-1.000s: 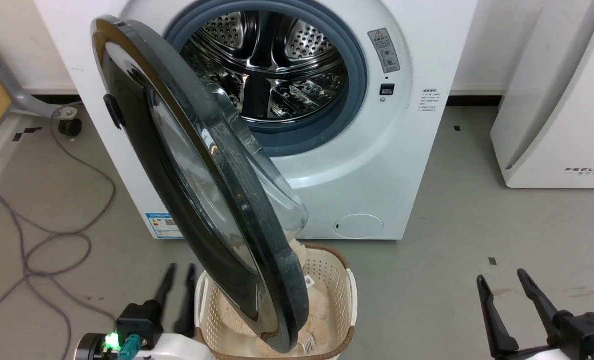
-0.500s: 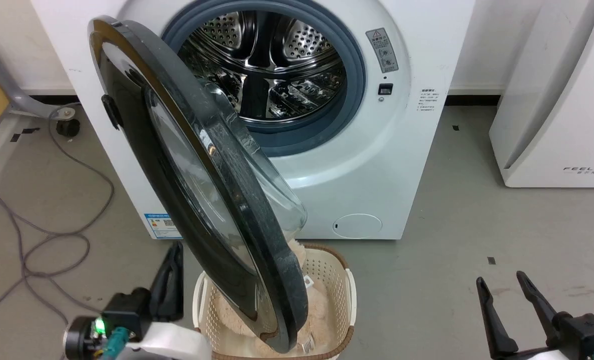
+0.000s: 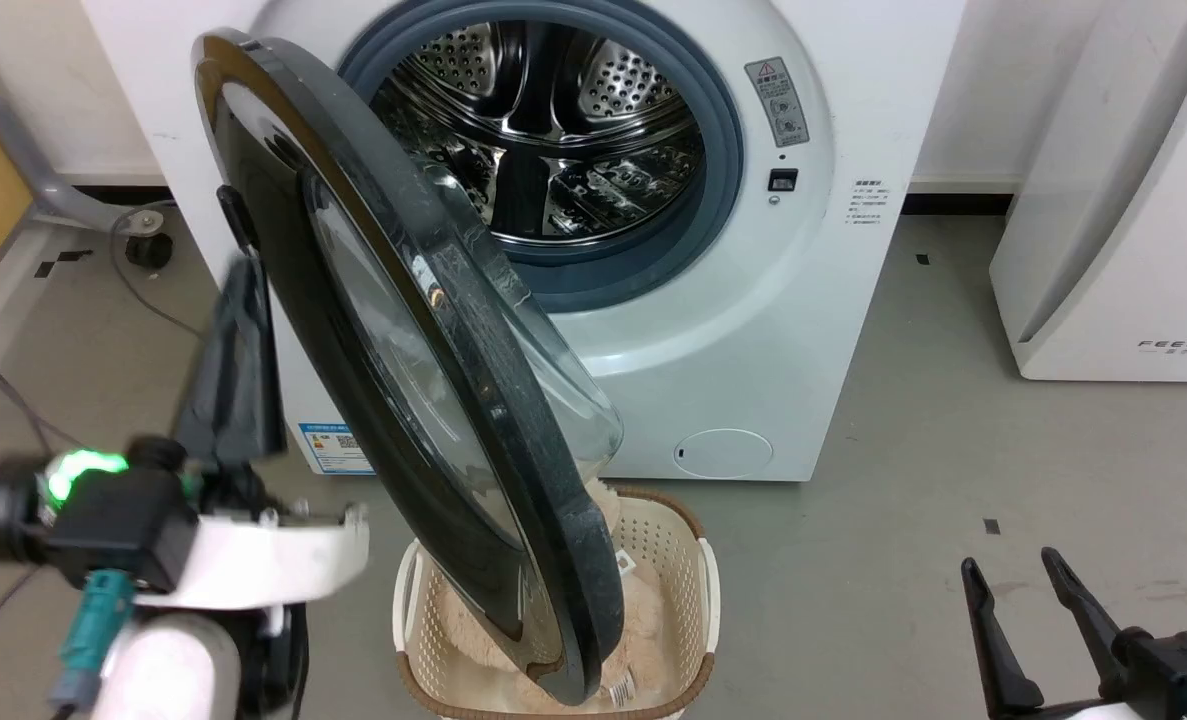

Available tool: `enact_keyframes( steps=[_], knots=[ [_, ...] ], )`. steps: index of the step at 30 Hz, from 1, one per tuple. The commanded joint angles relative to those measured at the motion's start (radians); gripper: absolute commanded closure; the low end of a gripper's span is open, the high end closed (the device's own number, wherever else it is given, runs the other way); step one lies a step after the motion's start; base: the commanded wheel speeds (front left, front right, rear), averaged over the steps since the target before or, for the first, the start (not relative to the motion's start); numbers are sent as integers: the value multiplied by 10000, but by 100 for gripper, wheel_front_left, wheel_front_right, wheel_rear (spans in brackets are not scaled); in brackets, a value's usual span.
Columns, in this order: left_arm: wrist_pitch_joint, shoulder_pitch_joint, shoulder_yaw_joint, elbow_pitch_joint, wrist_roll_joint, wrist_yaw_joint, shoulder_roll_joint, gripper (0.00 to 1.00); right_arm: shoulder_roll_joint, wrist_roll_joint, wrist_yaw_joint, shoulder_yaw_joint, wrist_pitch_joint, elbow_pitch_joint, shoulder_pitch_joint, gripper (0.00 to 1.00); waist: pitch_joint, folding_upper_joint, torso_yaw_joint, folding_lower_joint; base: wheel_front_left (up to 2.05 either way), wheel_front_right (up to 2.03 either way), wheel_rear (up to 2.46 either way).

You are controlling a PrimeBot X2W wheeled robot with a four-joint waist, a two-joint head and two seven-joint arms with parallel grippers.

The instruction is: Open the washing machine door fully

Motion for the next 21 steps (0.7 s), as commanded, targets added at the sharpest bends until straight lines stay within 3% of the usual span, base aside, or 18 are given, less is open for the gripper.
enact_keyframes(
  steps=[1, 9, 16, 21],
  knots=[
    [53, -410, 2, -389, 97, 58, 54, 100, 37, 33, -9, -34, -14, 44, 109, 0, 7, -1, 25, 0, 0, 0, 0],
    [206, -1731, -674, -1522, 68, -134, -321, 100, 37, -36, -9, -64, 24, 92, 49, 0, 55, -1, 69, 0, 0, 0, 0],
    [820, -2093, -2555, -1638, -293, -777, -1022, 100, 37, 3, -9, -62, 66, 144, 87, 0, 27, -1, 69, 0, 0, 0, 0],
    [1543, -1592, -3628, -1552, -508, -974, -1186, 100, 37, 65, -9, -50, 94, 190, 147, 0, -17, -1, 59, 0, 0, 0, 0]
  ],
)
